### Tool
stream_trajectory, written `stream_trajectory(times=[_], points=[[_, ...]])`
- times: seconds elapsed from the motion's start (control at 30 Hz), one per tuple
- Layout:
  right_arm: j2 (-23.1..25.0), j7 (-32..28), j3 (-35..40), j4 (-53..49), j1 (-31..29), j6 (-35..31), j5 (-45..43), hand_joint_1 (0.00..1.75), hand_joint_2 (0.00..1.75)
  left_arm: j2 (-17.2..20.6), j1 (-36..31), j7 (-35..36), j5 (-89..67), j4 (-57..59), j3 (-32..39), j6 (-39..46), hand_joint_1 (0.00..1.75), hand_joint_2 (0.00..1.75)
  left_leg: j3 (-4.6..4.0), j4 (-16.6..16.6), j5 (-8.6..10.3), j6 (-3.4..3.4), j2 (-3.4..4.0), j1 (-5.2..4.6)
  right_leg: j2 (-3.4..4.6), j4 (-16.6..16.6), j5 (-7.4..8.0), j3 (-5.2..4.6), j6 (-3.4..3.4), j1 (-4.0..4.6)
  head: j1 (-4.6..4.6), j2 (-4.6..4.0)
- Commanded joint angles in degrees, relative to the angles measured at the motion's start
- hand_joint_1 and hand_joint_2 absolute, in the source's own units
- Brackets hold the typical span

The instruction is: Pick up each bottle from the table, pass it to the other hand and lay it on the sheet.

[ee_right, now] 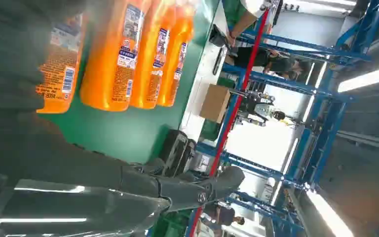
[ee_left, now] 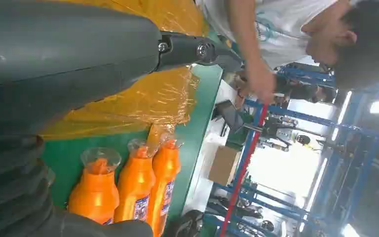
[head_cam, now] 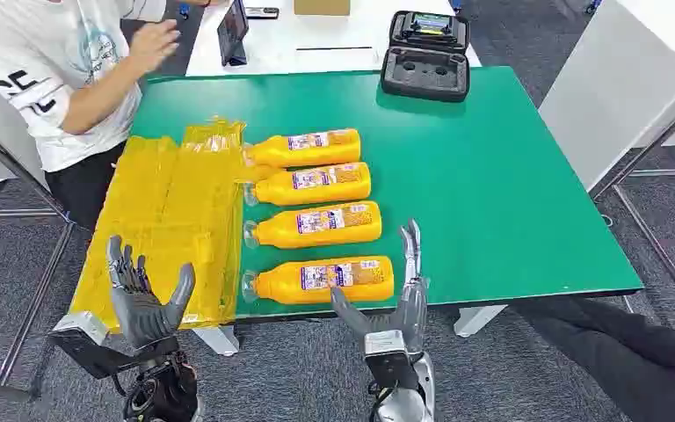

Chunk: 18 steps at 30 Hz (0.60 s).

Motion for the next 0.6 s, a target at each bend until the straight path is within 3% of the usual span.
stream_trajectory(times=[0.03, 0.5, 0.6], points=[[-0.79, 0.06, -0.36, 2.25, -1.48, -0.24, 0.42, 0.0, 1.75, 1.15, -1.23, 0.17, -0.08, 2.31, -1.29, 0.27, 0.0, 1.75, 0.21, -0.07, -0.06, -0.02, 0.01, 0.0, -0.04, -0.07, -0.06, 0.22, -0.01, 0.01, 0.0, 0.0], [-1.02, 0.06, -0.52, 2.44, -1.66, -0.24, 1.17, 0.0, 1.75, 1.27, -1.11, 0.17, -0.32, 2.48, -1.26, 0.37, 0.0, 1.75, 0.25, -0.08, -0.07, -0.01, 0.02, -0.02, -0.05, -0.07, -0.07, 0.24, -0.01, -0.01, 0.0, 0.0], [-1.02, 0.06, -1.92, 5.95, -2.47, 3.24, -0.6, 0.0, 1.75, 1.52, -1.05, 0.17, -1.1, 2.77, -1.17, 0.81, 0.0, 1.75, 0.2, -0.09, -0.04, -0.01, 0.02, -0.01, -0.03, -0.08, -0.04, 0.2, 0.0, 0.0, 0.0, 0.0]])
